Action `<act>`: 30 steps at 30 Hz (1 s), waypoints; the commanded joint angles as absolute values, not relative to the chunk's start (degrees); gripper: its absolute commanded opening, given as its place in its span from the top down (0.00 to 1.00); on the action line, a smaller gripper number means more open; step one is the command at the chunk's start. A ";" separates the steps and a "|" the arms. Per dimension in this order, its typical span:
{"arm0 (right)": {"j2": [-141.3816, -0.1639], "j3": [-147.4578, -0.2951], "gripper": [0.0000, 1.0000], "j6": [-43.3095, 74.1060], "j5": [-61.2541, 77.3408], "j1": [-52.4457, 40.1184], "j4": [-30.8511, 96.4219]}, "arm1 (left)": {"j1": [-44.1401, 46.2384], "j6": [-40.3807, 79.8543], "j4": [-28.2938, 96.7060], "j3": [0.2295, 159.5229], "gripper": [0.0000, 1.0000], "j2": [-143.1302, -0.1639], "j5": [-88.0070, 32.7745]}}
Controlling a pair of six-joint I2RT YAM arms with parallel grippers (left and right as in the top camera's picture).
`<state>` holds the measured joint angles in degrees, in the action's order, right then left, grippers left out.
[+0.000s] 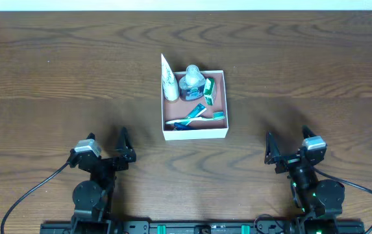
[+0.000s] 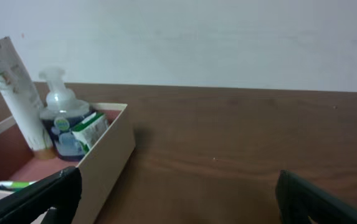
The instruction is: Pack container
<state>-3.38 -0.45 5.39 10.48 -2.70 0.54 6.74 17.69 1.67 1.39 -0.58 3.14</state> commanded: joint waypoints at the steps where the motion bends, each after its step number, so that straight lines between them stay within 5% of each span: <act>1: -0.78 -0.30 0.01 2.74 10.55 -2.02 2.15 | 6.39 16.53 3.90 0.23 0.02 -0.27 3.60; 30: -0.30 -0.32 0.01 -6.07 6.94 -1.41 3.66 | 6.39 16.53 3.90 0.23 0.02 -0.27 3.60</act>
